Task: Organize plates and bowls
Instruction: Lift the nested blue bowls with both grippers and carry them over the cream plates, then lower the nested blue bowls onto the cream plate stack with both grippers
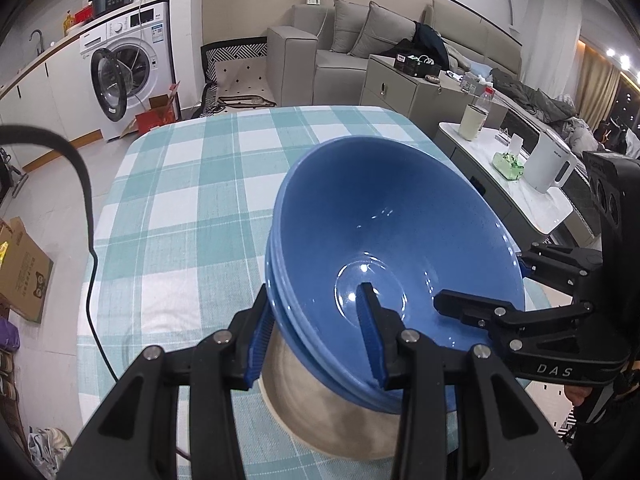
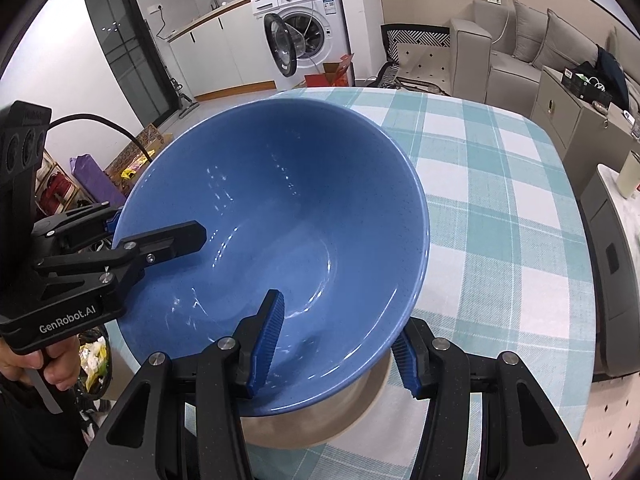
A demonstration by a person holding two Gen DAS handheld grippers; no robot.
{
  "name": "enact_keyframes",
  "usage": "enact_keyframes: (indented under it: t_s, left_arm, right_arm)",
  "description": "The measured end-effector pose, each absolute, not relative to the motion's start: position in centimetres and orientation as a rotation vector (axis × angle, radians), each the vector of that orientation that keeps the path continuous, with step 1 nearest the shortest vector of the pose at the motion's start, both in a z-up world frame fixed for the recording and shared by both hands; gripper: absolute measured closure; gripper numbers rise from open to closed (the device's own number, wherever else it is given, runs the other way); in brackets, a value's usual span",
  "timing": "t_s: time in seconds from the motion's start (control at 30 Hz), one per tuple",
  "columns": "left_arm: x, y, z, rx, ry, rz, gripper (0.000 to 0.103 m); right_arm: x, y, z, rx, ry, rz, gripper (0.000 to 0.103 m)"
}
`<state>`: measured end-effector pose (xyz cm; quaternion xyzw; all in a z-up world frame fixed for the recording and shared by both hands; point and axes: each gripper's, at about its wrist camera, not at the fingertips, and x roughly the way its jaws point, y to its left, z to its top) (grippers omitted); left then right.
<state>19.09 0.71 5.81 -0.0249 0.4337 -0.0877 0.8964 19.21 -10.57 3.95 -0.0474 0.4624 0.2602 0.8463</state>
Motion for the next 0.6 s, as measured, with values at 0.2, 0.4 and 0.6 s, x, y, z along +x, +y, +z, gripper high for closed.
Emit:
enact_keyframes:
  t_s: [0.2, 0.4, 0.6]
  left_arm:
    - [18.3, 0.9, 4.9, -0.058, 0.909, -0.179, 0.064]
    - [17.7, 1.0, 4.0, -0.060, 0.923, -0.173, 0.064]
    - [17.6, 1.2, 3.0, -0.066, 0.941, -0.166, 0.064]
  right_arm:
    - [18.3, -10.4, 3.2, -0.114, 0.979, 0.545, 0.050]
    - [17.7, -10.1, 2.5, -0.121, 0.990, 0.548, 0.050]
    - [17.8, -9.8, 1.7, -0.133, 0.999, 0.553, 0.050]
